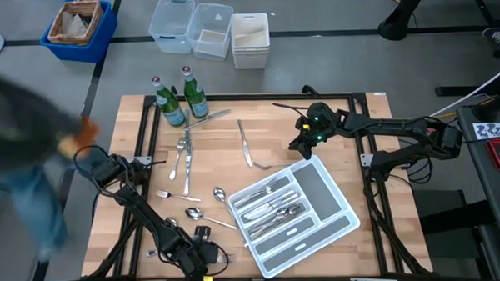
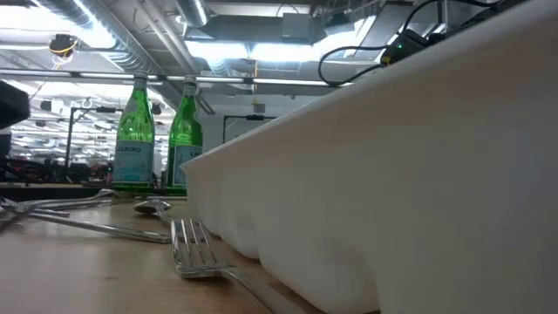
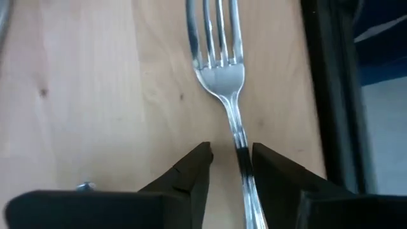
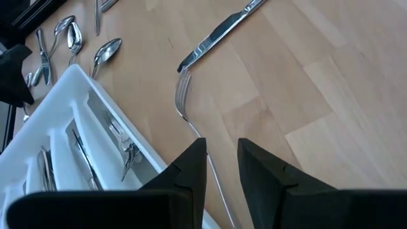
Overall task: Sort silverware
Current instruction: Put the silver fork into the white silverware tray
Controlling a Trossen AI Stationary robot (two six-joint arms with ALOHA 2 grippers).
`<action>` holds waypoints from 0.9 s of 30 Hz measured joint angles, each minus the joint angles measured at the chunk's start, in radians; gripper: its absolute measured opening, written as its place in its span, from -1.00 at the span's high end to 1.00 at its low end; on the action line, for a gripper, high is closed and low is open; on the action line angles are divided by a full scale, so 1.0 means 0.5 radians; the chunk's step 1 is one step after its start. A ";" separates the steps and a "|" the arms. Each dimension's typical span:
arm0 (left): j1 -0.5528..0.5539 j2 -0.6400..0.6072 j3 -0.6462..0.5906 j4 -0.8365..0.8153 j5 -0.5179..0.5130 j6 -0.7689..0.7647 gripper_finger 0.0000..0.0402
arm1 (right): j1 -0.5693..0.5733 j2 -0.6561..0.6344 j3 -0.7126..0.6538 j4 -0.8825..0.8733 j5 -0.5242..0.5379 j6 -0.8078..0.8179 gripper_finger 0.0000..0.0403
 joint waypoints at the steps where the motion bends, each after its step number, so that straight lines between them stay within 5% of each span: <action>1: 0.000 0.000 0.000 -0.012 -0.009 0.008 0.53 | 0.000 0.000 0.000 0.001 0.000 0.000 0.54; 11: 0.007 0.000 -0.002 -0.034 -0.021 -0.126 0.94 | 0.000 0.000 0.000 0.006 0.050 -0.002 0.54; 27: 0.007 -0.098 -0.012 0.030 -0.010 -0.361 0.98 | 0.000 0.000 0.000 0.008 0.046 -0.006 0.54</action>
